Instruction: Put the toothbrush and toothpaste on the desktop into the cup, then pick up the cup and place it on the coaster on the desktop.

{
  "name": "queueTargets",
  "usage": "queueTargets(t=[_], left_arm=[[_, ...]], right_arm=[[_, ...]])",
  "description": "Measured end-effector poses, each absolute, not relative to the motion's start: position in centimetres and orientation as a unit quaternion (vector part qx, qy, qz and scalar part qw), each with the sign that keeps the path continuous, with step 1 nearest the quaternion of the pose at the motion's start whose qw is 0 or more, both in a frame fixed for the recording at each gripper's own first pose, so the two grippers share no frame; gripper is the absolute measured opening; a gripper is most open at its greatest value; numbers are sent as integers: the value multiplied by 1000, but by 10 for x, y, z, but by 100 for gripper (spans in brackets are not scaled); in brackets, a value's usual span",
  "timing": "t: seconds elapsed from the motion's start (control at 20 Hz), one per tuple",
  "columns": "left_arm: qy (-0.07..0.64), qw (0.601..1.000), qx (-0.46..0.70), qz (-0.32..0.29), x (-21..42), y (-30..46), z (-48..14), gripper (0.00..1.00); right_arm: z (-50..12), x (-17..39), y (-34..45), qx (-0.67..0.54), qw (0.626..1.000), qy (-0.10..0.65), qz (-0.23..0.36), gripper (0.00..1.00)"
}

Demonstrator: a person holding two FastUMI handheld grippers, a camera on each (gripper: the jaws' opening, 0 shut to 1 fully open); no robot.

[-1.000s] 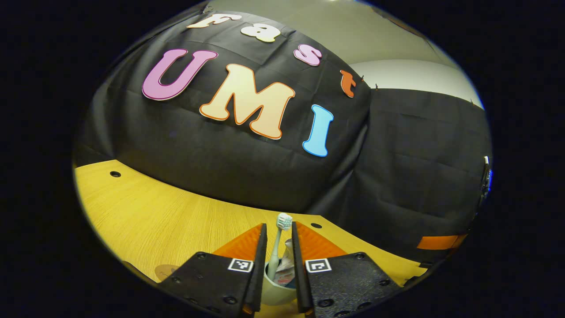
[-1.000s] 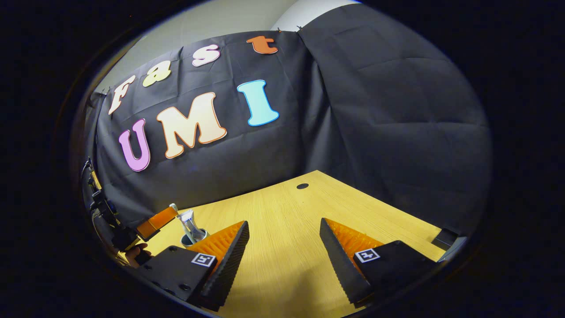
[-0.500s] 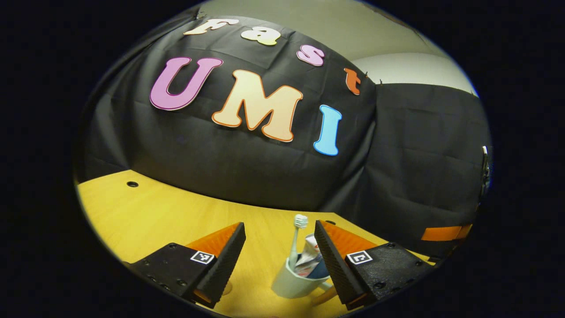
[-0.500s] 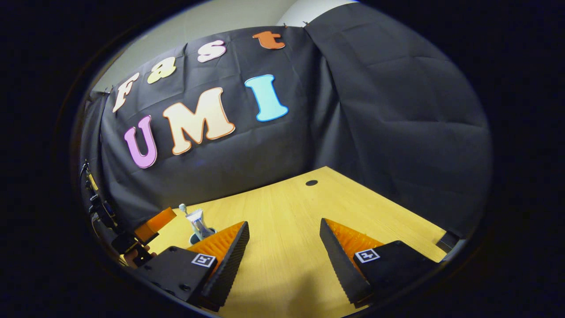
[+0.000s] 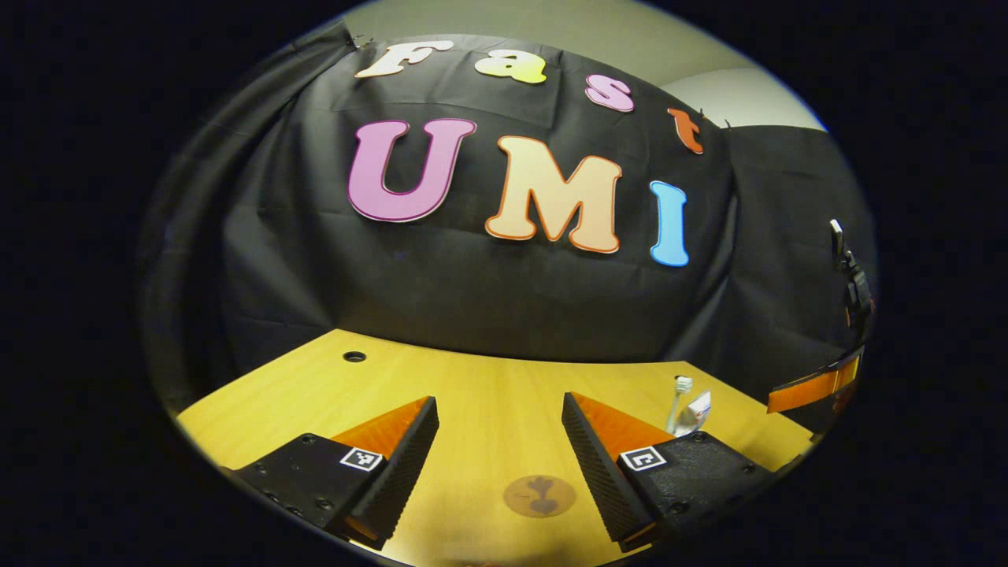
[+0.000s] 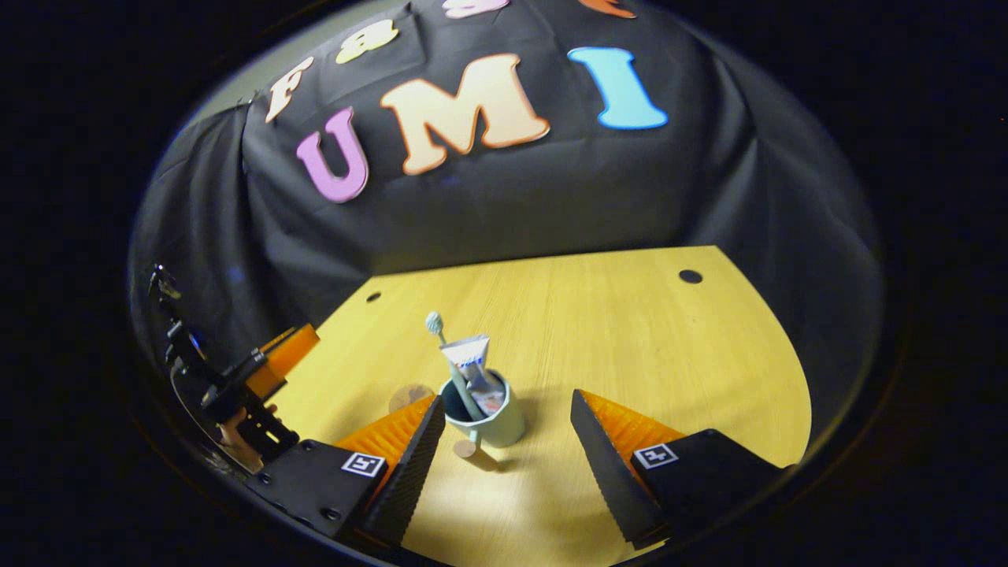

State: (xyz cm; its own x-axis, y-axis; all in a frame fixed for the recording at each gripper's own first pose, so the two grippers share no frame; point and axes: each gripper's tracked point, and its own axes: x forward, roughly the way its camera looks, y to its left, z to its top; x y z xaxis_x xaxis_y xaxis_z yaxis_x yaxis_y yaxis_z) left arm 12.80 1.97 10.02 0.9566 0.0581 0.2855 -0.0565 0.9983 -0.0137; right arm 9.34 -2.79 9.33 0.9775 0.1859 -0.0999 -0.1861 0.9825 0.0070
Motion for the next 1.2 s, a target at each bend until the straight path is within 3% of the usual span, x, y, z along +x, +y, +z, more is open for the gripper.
queueTargets(t=[0.05, 0.2, 0.25, 0.35, 0.4, 0.45, 0.65, 0.75, 0.8, 0.85, 0.9, 0.95, 1.05, 1.2], left_arm=[[-141, 989, 5, 40, 125, 33, 98, 93], [-126, 989, 16, 74, 112, 72, 87, 93], [-124, 989, 14, 83, 107, 82, 83, 93], [-119, 988, 8, 96, 101, 97, 76, 93], [-116, 988, 2, 101, 100, 104, 72, 93], [-111, 988, -5, 103, 99, 109, 65, 93], [-91, 987, 1, 131, 89, 130, 45, 94], [-88, 987, 21, 136, 83, 134, 45, 94], [-86, 987, 23, 135, 82, 135, 44, 93], [-84, 987, 20, 134, 82, 136, 42, 93], [-83, 987, 14, 134, 81, 137, 41, 93], [-81, 988, 7, 134, 80, 138, 39, 93], [-78, 988, 0, 134, 78, 136, 34, 93], [-67, 988, -1, 136, 78, 136, 24, 93]], right_arm=[[89, 98, -21, -11, 993, 68, 98, 94], [71, 111, -2, -40, 985, 125, 107, 98], [64, 117, 1, -44, 983, 146, 105, 94], [51, 126, 3, -45, 977, 184, 98, 99], [43, 129, 3, -48, 971, 213, 94, 94], [38, 132, 3, -53, 968, 231, 88, 99], [28, 149, 7, -71, 955, 279, 71, 98], [23, 157, 10, -74, 947, 305, 65, 91], [20, 160, 10, -79, 943, 317, 59, 97], [19, 160, 8, -88, 940, 325, 53, 96], [18, 163, 4, -101, 936, 334, 45, 93], [17, 165, 1, -105, 934, 340, 40, 84], [14, 167, 1, -99, 931, 350, 38, 87], [9, 167, 0, -96, 925, 365, 40, 78]])
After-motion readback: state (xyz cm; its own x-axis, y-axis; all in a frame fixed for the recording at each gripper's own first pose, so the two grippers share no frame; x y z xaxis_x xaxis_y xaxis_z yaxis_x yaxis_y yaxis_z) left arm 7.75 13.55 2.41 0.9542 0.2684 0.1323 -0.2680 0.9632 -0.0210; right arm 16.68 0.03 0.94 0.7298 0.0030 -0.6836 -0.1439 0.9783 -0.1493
